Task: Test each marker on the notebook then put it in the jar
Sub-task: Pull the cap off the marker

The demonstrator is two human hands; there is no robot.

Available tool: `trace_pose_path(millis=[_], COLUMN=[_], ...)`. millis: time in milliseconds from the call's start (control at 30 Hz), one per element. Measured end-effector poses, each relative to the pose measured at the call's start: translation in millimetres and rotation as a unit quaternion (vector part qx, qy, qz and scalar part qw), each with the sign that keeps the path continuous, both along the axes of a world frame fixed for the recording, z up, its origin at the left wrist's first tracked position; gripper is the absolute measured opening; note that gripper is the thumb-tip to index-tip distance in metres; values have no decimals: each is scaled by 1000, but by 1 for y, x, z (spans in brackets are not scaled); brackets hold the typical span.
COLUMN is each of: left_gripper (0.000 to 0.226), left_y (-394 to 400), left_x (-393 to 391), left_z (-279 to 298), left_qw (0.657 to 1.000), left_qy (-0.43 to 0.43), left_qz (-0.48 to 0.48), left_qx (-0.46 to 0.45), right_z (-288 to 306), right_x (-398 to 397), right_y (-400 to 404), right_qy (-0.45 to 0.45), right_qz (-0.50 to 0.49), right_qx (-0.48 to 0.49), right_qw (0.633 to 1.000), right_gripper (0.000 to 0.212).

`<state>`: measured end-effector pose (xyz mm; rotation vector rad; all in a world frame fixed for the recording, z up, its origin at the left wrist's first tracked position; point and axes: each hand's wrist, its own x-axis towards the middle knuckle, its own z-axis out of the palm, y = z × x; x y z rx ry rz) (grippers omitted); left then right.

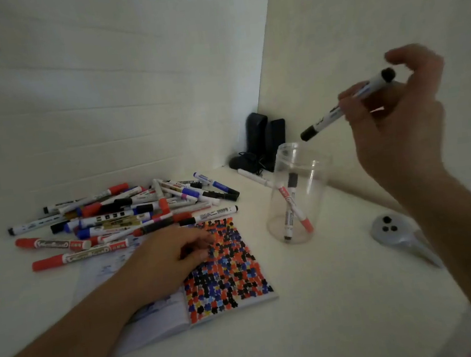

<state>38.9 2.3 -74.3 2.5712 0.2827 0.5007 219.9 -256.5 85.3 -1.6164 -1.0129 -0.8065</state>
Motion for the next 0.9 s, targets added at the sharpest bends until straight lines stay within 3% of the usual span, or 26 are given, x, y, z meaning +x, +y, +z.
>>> trace_pose_path(millis=[233, 333, 633, 733, 833, 900], left_gripper=[22, 20, 20, 22, 21, 19], left_y=[3, 3, 6, 5, 4, 5], left_x=[-2, -1, 2, -2, -3, -2], left_z=[-3, -4, -8, -6, -2, 4], left_qw=[1000, 1000, 1000, 1000, 998, 995], left_qy=[-13, -10, -8, -9, -52, -64], left_qz=[5, 9, 6, 9, 37, 67], left_qx=[7, 14, 14, -4, -6, 20], right_z=[-34, -47, -60, -58, -64, -81], right_x=[52, 57, 61, 52, 21, -9], right_y=[33, 39, 38, 38, 52, 73], right_qy=[-23, -8, -56, -106, -224, -187], right_qz=[-162, -170, -191, -184, -84, -7], right_qx=[-265, -268, -257, -191, -106, -204], right_qw=[950, 948, 946, 958, 965, 961], right_gripper=[37, 22, 42, 36, 25, 27])
